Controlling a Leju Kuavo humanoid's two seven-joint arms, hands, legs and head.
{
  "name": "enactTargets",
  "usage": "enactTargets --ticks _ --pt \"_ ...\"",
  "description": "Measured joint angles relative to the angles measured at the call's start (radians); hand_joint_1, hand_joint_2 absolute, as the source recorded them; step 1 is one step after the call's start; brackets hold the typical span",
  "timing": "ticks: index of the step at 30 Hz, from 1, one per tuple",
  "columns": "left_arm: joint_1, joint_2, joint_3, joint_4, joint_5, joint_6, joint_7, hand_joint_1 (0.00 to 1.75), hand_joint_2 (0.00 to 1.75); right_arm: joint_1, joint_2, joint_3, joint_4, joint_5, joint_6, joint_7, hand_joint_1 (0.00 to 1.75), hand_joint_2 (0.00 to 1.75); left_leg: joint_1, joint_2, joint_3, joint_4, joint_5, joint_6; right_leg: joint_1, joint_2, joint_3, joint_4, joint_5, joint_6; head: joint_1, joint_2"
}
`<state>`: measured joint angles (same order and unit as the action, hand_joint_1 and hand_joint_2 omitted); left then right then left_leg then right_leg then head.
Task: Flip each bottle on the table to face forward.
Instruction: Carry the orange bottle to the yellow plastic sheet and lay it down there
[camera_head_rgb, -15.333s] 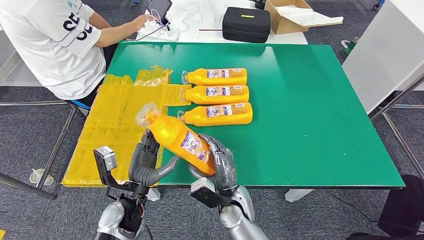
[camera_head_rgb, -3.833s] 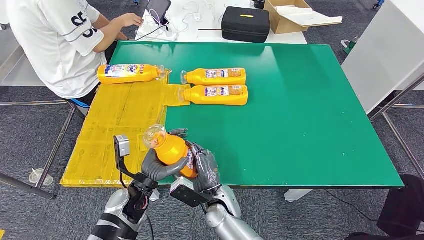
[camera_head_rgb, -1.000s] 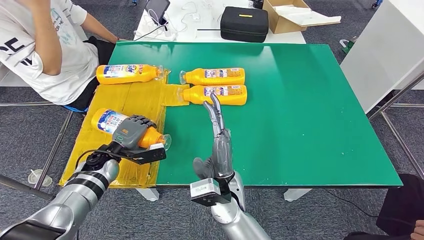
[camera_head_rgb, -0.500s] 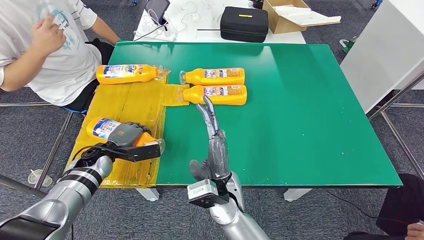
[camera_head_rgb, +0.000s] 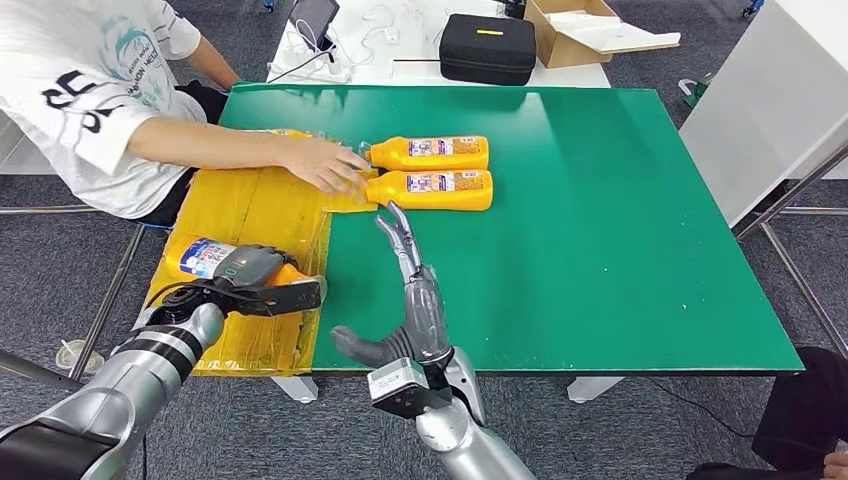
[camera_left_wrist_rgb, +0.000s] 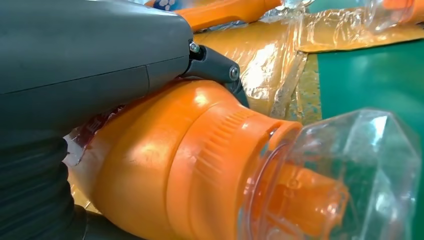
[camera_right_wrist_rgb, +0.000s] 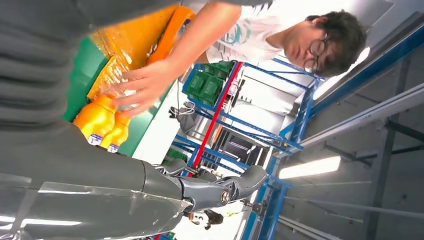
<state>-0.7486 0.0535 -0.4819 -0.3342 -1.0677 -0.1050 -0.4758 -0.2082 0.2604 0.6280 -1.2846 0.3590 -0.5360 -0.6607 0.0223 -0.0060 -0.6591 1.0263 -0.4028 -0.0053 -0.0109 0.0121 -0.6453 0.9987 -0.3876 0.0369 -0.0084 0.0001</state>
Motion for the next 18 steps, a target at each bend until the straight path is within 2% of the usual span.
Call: enactTargets --ticks 4,9,18 --pt "-0.003 0.002 0.0 0.003 0.036 -0.044 -0.01 0.0 0.0 -0.002 0.0 0.0 0.011 -0.003 0.004 0.0 0.0 1.75 0.0 0.0 0.001 0.0 0.0 0.0 0.0 0.0 0.001 0.0 0.0 0.0 0.0 0.0" --pt "-0.004 0.008 0.001 0.007 0.054 -0.093 -0.048 0.0 0.0 -0.007 0.0 0.0 0.026 -0.007 0.014 -0.002 0.0 1.75 0.0 -0.002 0.001 0.0 0.0 0.0 0.0 -0.001 0.003 0.0 0.0 0.0 0.0 0.0" --pt "-0.022 0.029 0.009 0.008 0.143 -0.244 -0.104 0.0 0.0 -0.015 0.007 -0.001 0.054 -0.02 0.015 -0.015 0.0 1.75 0.0 -0.004 0.007 0.0 0.0 0.0 0.0 -0.002 0.009 0.0 -0.001 0.0 0.0 0.0"
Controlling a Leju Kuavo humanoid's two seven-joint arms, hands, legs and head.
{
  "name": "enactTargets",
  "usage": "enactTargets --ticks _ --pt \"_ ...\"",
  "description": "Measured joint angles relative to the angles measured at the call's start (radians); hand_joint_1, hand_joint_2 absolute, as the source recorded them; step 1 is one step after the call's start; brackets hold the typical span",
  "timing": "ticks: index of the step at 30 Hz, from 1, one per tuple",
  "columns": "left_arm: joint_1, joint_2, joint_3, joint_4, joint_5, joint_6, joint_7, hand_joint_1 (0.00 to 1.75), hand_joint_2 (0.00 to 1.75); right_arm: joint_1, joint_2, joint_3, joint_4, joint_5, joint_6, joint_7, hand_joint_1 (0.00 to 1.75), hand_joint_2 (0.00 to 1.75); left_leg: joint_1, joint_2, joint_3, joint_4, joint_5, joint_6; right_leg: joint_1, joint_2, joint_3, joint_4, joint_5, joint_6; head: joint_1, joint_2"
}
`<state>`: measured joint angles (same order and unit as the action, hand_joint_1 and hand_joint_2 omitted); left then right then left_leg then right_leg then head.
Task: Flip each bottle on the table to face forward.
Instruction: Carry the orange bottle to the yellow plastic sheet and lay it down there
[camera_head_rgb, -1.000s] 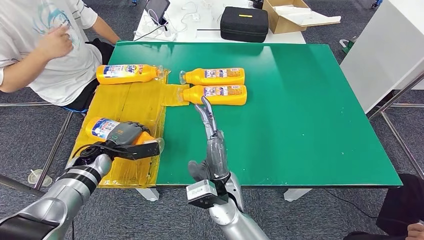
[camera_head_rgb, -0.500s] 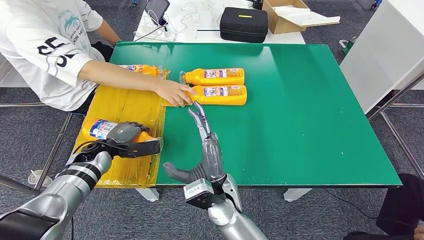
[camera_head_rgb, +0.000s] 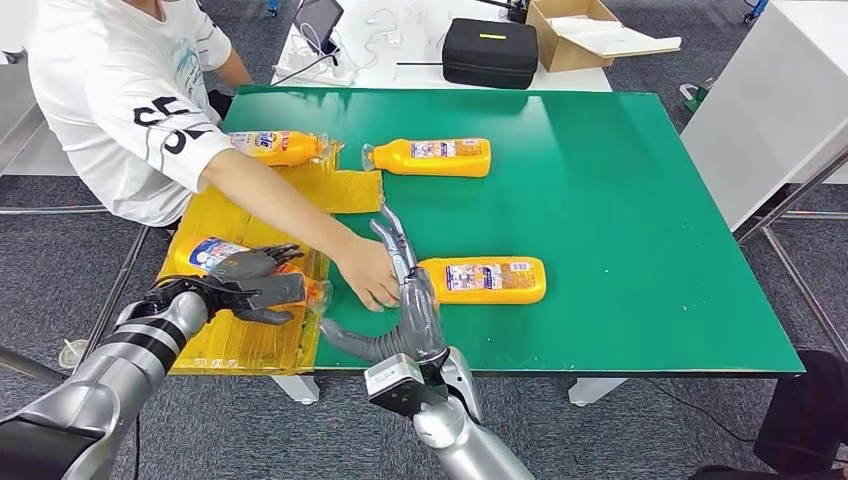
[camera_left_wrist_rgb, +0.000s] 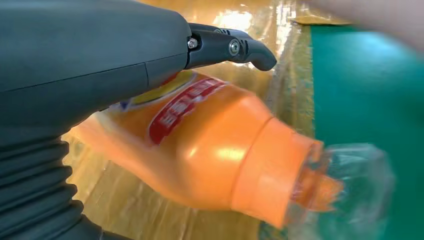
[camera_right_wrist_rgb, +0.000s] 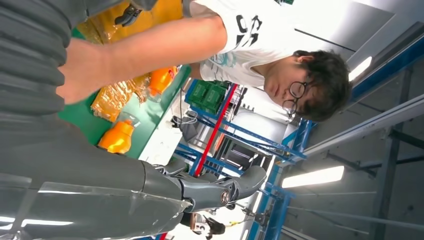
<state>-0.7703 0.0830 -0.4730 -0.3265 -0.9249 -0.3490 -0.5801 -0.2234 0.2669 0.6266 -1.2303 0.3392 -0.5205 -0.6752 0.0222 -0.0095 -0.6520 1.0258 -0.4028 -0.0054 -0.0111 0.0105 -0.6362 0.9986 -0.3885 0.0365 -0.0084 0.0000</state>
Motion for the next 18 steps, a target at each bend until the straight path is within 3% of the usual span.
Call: enactTargets --ticks 6,11,14,16,18 --pt "0.003 0.004 0.011 0.0 0.029 -0.017 -0.017 0.0 0.0 -0.001 0.004 -0.001 0.013 -0.002 0.002 -0.001 0.0 1.75 0.0 0.0 0.001 0.0 0.0 0.0 0.0 0.0 0.001 0.0 0.0 0.0 0.0 0.0" --pt "0.025 0.004 0.063 -0.001 0.15 -0.012 -0.069 0.0 0.0 -0.004 0.005 -0.001 0.025 -0.003 0.004 -0.001 0.0 1.75 0.0 0.0 0.001 0.0 0.0 0.0 0.0 0.0 0.0 0.0 0.0 0.0 0.0 0.0" --pt "0.062 -0.009 0.118 -0.015 0.246 0.083 -0.102 0.0 0.0 -0.004 0.005 -0.002 0.028 0.01 -0.001 0.007 0.0 1.75 0.0 0.001 0.001 0.0 0.0 0.0 0.0 0.0 -0.001 0.0 0.0 0.0 0.0 0.0" --pt "0.102 -0.034 0.171 -0.046 0.34 0.218 -0.114 0.0 0.0 -0.004 0.004 -0.002 0.028 0.043 -0.01 0.036 0.0 1.75 0.0 0.001 0.0 0.0 0.0 0.0 0.0 0.0 -0.002 0.0 0.0 0.0 0.0 0.0" --pt "0.146 -0.066 0.237 -0.095 0.441 0.362 -0.118 0.0 0.87 -0.003 0.003 -0.002 0.028 0.091 -0.023 0.077 0.0 1.75 0.0 0.001 -0.001 0.0 0.0 0.0 0.0 0.0 -0.004 0.0 0.0 0.0 0.0 0.0"
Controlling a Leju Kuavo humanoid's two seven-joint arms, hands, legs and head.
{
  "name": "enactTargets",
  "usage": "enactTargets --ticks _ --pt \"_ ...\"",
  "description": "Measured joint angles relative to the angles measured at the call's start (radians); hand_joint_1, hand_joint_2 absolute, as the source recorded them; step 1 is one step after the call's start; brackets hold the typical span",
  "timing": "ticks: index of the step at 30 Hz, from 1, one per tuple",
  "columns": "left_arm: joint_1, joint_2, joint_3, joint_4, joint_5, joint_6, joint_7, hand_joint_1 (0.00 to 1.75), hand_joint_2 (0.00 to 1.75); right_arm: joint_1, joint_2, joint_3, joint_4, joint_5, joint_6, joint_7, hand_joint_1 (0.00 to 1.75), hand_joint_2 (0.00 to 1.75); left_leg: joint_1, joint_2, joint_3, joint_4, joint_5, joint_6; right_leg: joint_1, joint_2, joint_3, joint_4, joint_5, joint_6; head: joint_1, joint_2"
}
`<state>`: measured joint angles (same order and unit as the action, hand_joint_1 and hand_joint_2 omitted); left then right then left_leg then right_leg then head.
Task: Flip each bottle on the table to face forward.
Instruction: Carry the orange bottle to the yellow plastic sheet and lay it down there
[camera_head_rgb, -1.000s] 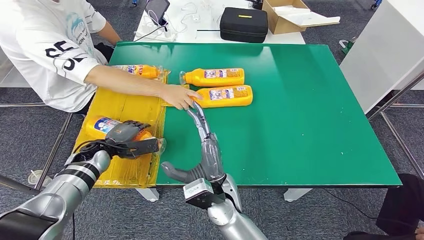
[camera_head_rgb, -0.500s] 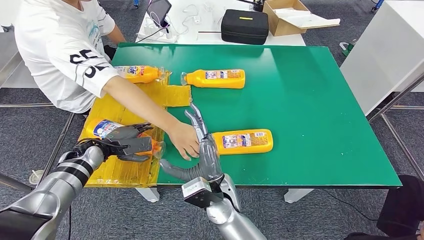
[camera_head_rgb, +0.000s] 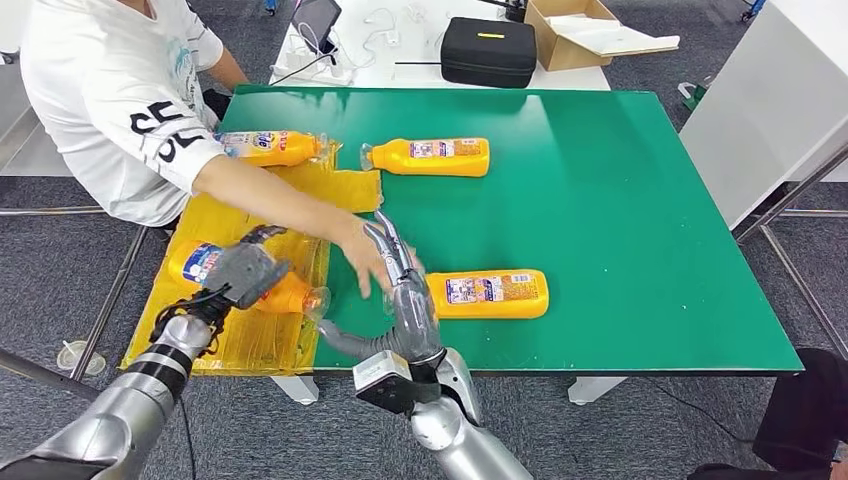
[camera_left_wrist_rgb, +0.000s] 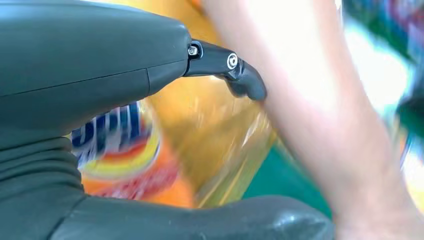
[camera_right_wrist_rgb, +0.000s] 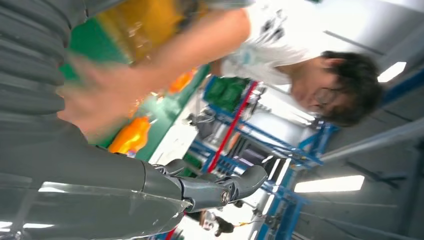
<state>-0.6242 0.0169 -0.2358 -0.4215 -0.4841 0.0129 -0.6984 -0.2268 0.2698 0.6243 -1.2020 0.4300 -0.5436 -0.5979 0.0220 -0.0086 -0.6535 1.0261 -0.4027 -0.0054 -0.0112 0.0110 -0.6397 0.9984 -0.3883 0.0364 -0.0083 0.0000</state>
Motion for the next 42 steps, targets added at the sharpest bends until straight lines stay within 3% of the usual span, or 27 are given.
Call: enactTargets --ticks 2,7,10,13,20,24,30,42 --pt "0.038 -0.031 0.059 -0.063 0.077 0.107 -0.002 0.0 1.75 0.0 -0.003 0.0 0.0 0.059 -0.012 0.045 0.0 1.75 0.0 0.0 -0.001 0.0 0.0 0.0 0.0 0.0 -0.001 0.0 0.0 0.0 0.0 0.0" --pt "0.121 -0.076 0.169 -0.27 0.262 0.286 -0.003 0.0 1.75 -0.015 -0.041 -0.001 0.003 0.296 0.014 0.259 0.0 1.75 0.0 0.001 -0.002 0.0 0.0 0.0 0.0 0.0 -0.002 0.0 0.0 0.0 0.0 0.0" --pt "0.174 -0.085 0.22 -0.395 0.297 0.365 -0.003 0.0 1.75 -0.037 -0.099 -0.015 0.011 0.396 0.121 0.408 0.0 1.75 0.0 0.0 -0.003 0.0 0.0 0.0 0.0 0.0 -0.002 0.0 0.0 0.0 0.0 0.0" --pt "0.239 -0.087 0.251 -0.513 0.289 0.425 -0.004 0.0 1.75 -0.057 -0.17 -0.042 0.02 0.424 0.243 0.495 0.0 1.75 0.0 0.0 -0.004 0.0 0.0 0.0 0.0 0.0 -0.003 0.0 0.0 0.0 0.0 0.0" --pt "0.328 -0.088 0.277 -0.667 0.282 0.449 -0.004 0.0 1.75 -0.084 -0.273 -0.077 0.031 0.432 0.319 0.538 0.0 1.75 0.0 0.0 -0.005 0.0 0.0 0.0 0.0 0.0 -0.003 0.0 0.0 0.0 0.0 0.0" --pt "0.359 -0.093 0.278 -0.697 0.275 0.447 -0.004 0.0 1.75 -0.091 -0.329 -0.084 0.032 0.425 0.407 0.595 0.0 1.75 0.0 0.0 -0.005 0.0 0.0 0.0 0.0 0.0 -0.004 0.0 0.0 0.0 0.0 0.0" --pt "0.406 -0.113 0.26 -0.707 0.233 0.431 -0.004 0.0 1.75 -0.094 -0.404 -0.105 0.036 0.398 0.485 0.607 0.0 1.75 -0.001 0.0 -0.005 0.0 0.0 0.0 0.0 0.0 -0.004 0.0 0.0 0.001 0.0 0.0" --pt "0.419 -0.135 0.231 -0.682 0.216 0.409 -0.003 0.0 1.75 -0.124 -0.432 -0.104 0.089 0.384 0.536 0.62 0.0 1.75 0.0 0.0 -0.005 0.0 0.0 0.0 0.0 0.0 -0.004 0.0 0.0 0.001 -0.001 0.0"
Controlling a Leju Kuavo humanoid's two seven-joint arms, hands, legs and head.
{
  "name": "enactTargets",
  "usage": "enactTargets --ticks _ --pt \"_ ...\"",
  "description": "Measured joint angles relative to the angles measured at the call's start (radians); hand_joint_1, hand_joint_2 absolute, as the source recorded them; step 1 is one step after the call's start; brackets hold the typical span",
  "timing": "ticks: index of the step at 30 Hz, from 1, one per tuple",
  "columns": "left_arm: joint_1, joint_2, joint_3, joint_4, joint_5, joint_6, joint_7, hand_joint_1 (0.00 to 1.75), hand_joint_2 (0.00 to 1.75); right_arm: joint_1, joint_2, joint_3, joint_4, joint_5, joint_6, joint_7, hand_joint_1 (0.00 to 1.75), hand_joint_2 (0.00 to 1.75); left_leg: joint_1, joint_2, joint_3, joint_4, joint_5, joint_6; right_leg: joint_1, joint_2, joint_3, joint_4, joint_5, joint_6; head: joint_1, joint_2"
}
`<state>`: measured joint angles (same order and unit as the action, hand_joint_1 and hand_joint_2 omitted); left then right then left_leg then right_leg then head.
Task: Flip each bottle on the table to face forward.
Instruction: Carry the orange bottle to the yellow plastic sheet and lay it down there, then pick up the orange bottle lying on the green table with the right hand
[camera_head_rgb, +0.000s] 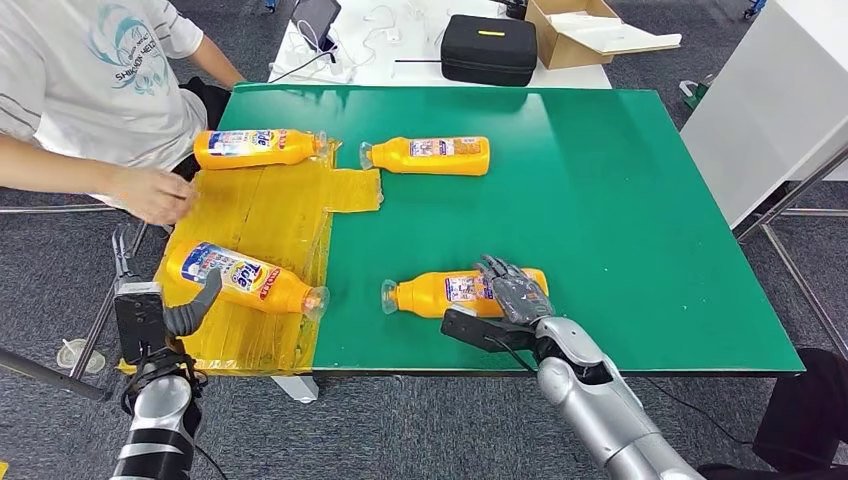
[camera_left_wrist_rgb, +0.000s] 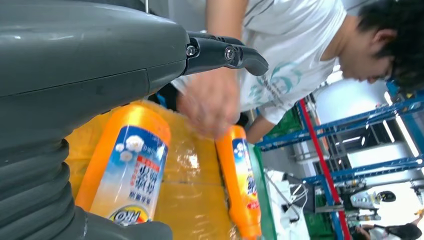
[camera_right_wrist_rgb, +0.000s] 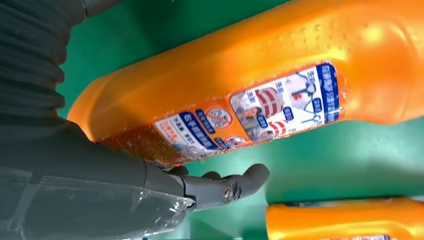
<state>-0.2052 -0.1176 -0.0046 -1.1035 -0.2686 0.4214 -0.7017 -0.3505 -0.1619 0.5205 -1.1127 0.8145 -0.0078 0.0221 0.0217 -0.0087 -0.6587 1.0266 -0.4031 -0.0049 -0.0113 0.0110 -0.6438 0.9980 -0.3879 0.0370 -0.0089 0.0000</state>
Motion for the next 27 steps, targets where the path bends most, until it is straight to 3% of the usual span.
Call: enactTargets --ticks 19,23,27 --pt "-0.036 -0.023 0.0 0.09 0.0 -0.025 0.0 0.0 1.75 -0.17 0.011 0.019 0.243 0.008 0.059 0.055 0.0 1.75 0.0 0.0 0.001 0.0 0.0 0.0 0.0 0.0 0.001 0.0 0.0 0.0 0.0 0.0" --pt "-0.046 -0.025 -0.001 0.106 0.0 -0.033 0.0 0.0 1.75 -0.195 0.015 0.023 0.284 0.001 0.07 0.046 0.16 1.75 0.0 0.0 0.002 0.0 0.0 0.0 0.0 0.0 0.002 0.0 0.0 0.0 0.0 0.0" --pt "-0.051 -0.027 -0.001 0.12 0.0 -0.035 0.0 0.0 1.75 -0.213 0.017 0.028 0.313 -0.007 0.086 0.028 0.16 1.75 0.0 0.0 0.003 0.0 0.0 0.0 0.0 0.0 0.003 0.0 0.0 0.0 0.0 0.0"
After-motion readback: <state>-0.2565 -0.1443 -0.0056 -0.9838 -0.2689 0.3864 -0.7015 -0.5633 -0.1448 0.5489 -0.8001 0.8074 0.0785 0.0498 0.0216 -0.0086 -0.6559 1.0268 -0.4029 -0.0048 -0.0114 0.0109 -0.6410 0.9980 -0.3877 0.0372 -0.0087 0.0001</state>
